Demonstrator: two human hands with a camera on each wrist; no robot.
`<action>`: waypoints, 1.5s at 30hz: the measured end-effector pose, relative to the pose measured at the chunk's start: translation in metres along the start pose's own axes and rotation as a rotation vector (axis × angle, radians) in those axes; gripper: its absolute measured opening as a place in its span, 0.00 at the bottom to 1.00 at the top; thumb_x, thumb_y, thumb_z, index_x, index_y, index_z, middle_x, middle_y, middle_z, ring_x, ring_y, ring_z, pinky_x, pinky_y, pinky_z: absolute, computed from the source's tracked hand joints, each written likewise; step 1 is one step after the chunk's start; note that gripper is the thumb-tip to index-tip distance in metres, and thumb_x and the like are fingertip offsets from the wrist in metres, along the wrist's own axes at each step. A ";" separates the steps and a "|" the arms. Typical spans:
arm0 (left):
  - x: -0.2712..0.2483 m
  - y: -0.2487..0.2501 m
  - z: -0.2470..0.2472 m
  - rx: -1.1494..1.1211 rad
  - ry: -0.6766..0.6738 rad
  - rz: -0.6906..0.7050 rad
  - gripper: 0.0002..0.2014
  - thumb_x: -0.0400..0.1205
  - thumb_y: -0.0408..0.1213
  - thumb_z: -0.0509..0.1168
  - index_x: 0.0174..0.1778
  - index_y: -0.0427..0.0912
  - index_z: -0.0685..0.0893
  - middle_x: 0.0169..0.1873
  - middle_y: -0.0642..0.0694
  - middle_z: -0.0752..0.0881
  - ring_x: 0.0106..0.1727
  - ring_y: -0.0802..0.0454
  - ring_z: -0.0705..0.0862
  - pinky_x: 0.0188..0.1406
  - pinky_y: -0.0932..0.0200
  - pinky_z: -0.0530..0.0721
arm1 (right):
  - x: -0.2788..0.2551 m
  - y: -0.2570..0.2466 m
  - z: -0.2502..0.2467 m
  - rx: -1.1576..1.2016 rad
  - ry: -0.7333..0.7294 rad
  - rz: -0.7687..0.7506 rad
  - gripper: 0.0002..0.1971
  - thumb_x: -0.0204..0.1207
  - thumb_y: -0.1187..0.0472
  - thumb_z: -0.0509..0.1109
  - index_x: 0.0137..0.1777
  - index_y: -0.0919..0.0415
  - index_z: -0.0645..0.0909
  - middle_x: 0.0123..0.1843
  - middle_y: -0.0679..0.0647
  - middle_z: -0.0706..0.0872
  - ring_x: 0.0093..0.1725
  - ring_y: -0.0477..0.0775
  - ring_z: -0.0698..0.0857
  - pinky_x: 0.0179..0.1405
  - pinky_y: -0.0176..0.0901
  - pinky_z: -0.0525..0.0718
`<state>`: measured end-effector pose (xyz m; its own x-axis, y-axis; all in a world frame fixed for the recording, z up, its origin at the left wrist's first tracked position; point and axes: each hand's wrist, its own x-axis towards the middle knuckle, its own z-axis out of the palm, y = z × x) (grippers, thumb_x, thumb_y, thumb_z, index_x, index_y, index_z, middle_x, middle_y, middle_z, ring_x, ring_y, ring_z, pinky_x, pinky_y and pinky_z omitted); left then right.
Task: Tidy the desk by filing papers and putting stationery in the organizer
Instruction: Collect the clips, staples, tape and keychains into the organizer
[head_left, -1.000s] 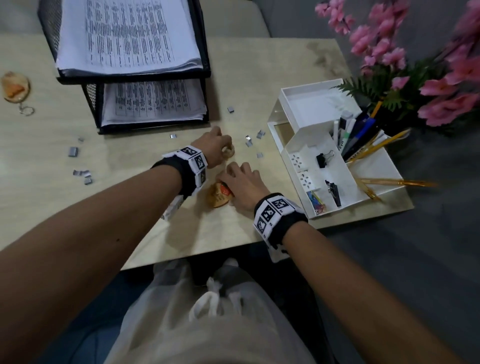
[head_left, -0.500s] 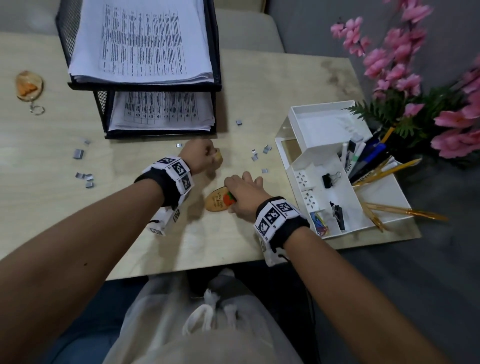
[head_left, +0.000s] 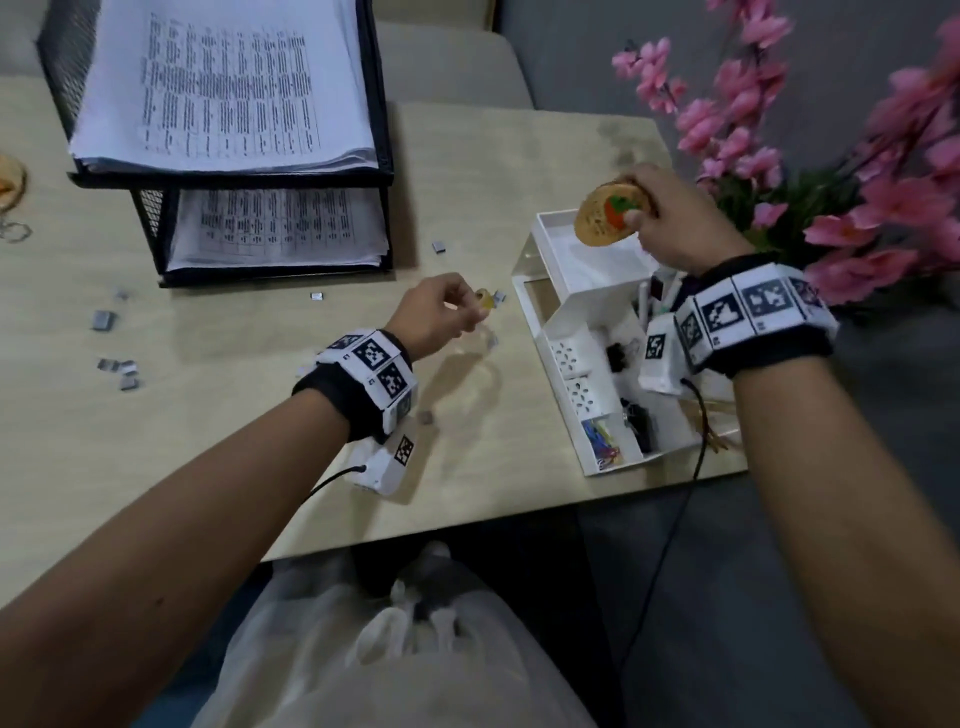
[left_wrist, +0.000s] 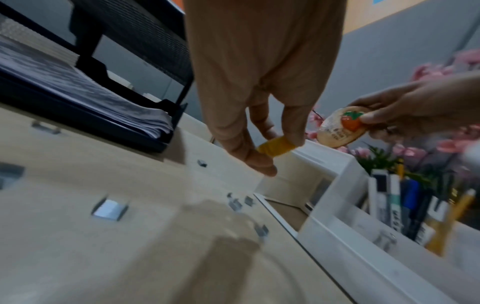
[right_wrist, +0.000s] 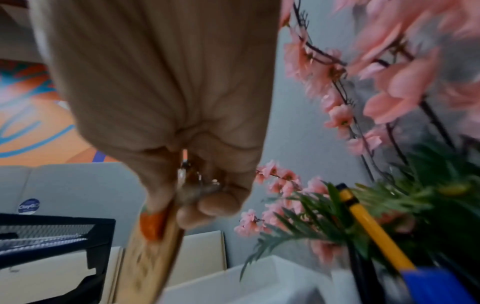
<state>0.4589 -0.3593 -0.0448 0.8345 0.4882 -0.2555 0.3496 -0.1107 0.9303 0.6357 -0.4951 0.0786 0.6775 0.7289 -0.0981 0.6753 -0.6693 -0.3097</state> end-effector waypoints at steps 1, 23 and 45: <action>-0.001 0.000 0.004 0.016 0.008 0.013 0.15 0.76 0.32 0.70 0.28 0.49 0.74 0.32 0.50 0.83 0.33 0.56 0.81 0.36 0.62 0.78 | 0.005 0.003 -0.003 -0.047 -0.078 0.001 0.17 0.80 0.70 0.59 0.68 0.65 0.73 0.69 0.64 0.78 0.67 0.63 0.77 0.65 0.50 0.74; -0.023 0.019 0.044 0.068 0.209 0.341 0.50 0.67 0.29 0.78 0.79 0.37 0.52 0.48 0.46 0.87 0.47 0.52 0.84 0.46 0.88 0.71 | -0.052 -0.031 0.086 0.494 0.162 0.185 0.08 0.73 0.67 0.68 0.51 0.65 0.85 0.42 0.58 0.88 0.51 0.57 0.86 0.57 0.49 0.83; 0.067 -0.005 0.049 0.915 -0.140 0.185 0.12 0.82 0.31 0.60 0.56 0.29 0.82 0.56 0.31 0.78 0.54 0.33 0.82 0.53 0.48 0.79 | -0.047 0.012 0.110 0.113 0.024 0.385 0.09 0.76 0.71 0.63 0.53 0.72 0.81 0.57 0.70 0.84 0.57 0.69 0.82 0.54 0.51 0.82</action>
<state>0.5336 -0.3682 -0.0798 0.9330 0.2933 -0.2086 0.3555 -0.8414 0.4069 0.5803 -0.5216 -0.0252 0.8824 0.4231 -0.2059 0.3349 -0.8721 -0.3568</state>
